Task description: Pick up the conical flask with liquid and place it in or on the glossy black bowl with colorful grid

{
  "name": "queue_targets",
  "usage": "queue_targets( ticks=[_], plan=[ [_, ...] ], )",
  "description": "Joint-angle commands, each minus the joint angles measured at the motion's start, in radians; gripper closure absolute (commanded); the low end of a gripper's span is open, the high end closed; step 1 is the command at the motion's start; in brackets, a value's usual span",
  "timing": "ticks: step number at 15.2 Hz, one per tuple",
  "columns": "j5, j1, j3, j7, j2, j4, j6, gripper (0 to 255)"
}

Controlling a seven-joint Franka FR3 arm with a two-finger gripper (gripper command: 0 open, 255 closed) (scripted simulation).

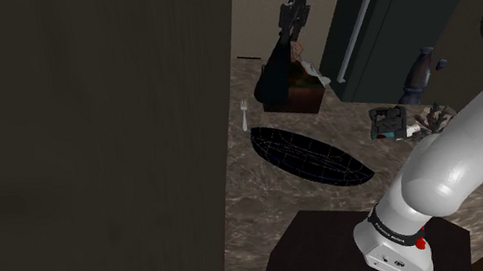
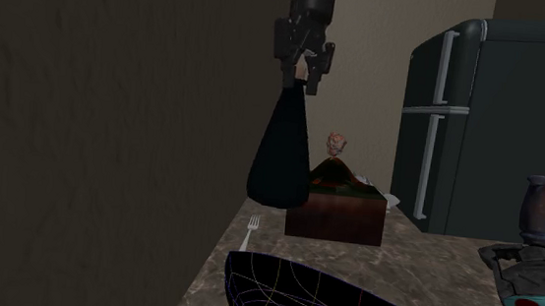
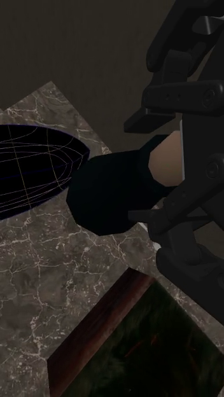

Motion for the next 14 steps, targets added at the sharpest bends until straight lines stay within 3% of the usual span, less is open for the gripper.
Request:
queue_targets(
  ticks=[1,14],
  plan=[
    [-0.008,0.002,0.008,0.013,-0.058,-0.03,-0.025,255],
    [-0.017,0.007,0.084,0.112,-0.428,-0.168,-0.25,255]
  ],
)
